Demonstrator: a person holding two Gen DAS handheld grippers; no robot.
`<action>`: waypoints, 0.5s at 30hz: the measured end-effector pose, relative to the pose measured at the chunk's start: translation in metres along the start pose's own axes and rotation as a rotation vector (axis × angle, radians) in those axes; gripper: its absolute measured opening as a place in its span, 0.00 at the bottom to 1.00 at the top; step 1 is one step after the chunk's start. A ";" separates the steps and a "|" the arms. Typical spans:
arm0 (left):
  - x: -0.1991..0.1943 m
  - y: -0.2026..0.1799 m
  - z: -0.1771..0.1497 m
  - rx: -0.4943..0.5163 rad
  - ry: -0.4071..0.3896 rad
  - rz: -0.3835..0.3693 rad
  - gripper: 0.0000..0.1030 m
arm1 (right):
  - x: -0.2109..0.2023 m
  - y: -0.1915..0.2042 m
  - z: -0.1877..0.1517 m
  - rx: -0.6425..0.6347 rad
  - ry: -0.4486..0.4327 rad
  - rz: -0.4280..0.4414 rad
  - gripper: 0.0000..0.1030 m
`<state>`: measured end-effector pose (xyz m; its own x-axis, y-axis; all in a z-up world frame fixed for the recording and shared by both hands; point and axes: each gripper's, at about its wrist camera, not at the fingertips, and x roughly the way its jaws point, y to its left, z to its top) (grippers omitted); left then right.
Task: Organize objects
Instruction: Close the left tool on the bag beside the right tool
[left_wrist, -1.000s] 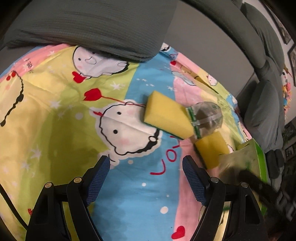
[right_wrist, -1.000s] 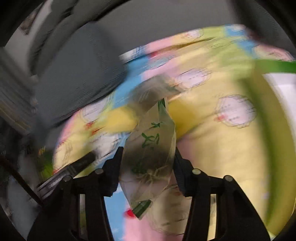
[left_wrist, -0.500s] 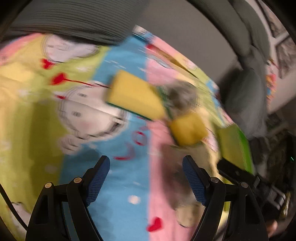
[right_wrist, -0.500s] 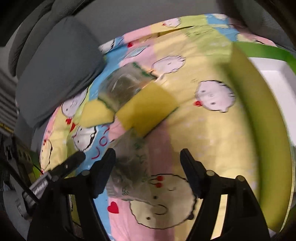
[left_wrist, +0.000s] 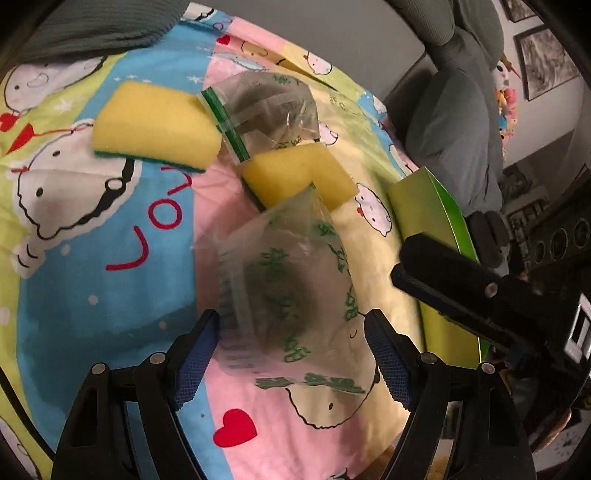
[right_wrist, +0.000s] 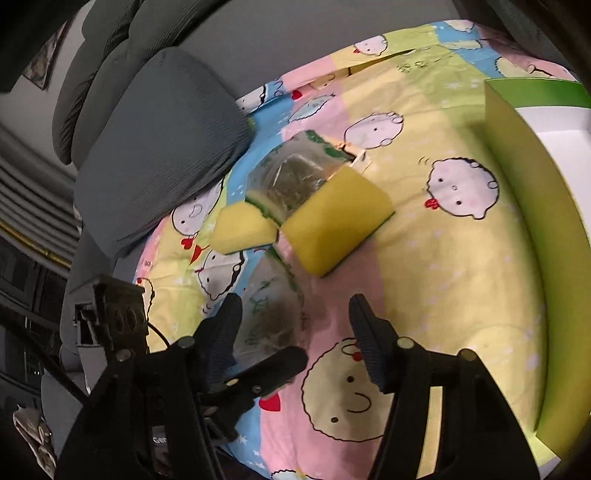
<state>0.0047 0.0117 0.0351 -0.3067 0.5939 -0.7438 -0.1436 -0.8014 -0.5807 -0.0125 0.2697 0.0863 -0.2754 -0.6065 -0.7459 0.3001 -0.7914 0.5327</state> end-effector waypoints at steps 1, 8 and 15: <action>-0.002 -0.001 0.000 -0.001 -0.007 0.001 0.76 | 0.002 0.001 0.000 0.000 0.007 -0.002 0.58; -0.002 0.001 0.001 -0.008 -0.020 -0.011 0.62 | 0.021 0.004 -0.001 0.008 0.068 0.042 0.63; -0.003 -0.005 0.000 0.042 -0.041 0.011 0.57 | 0.045 0.001 -0.003 0.037 0.130 0.062 0.52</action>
<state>0.0064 0.0142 0.0405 -0.3465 0.5821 -0.7356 -0.1792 -0.8108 -0.5572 -0.0220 0.2412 0.0519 -0.1360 -0.6411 -0.7553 0.2783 -0.7564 0.5919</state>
